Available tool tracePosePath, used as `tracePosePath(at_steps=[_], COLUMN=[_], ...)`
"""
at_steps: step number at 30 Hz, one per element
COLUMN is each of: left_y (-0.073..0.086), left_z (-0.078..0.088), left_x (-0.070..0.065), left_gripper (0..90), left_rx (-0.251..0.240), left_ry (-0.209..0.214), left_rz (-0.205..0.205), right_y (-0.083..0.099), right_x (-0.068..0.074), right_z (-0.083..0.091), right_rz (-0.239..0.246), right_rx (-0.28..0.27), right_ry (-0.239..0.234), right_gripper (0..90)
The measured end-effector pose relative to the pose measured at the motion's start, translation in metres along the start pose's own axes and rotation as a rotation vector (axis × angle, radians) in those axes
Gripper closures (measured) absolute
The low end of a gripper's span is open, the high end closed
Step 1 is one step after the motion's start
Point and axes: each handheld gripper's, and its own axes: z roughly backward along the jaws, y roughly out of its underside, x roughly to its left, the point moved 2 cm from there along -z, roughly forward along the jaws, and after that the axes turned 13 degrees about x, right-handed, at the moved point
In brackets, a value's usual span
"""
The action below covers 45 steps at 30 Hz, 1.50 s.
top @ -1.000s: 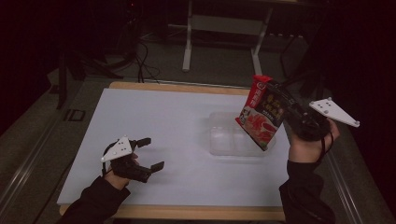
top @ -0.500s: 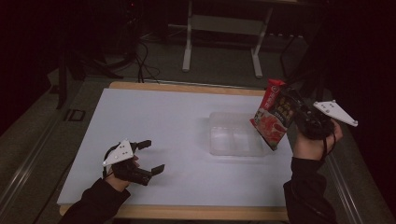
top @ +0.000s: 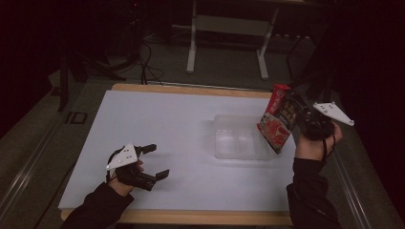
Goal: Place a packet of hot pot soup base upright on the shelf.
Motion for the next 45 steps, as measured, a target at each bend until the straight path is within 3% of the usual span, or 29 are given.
tracePosePath(at_steps=[12,25,45], left_y=[0.001,0.001,0.002], left_z=[0.0,-0.001,-0.003], left_x=[0.0,-0.001,0.0], left_gripper=[1.1,1.1,1.1], left_rx=[-0.003,-0.003,0.008], left_ry=[0.005,0.014,0.022], left_rz=[0.004,0.004,0.006], right_y=[0.017,0.025,0.046], right_x=[0.007,0.009,0.011], right_z=[-0.018,-0.022,-0.002], right_rz=[-0.014,-0.012,-0.018], right_rx=[0.036,0.056,0.008], right_ry=[-0.02,-0.035,-0.056], right_gripper=[75.5,75.4,74.9])
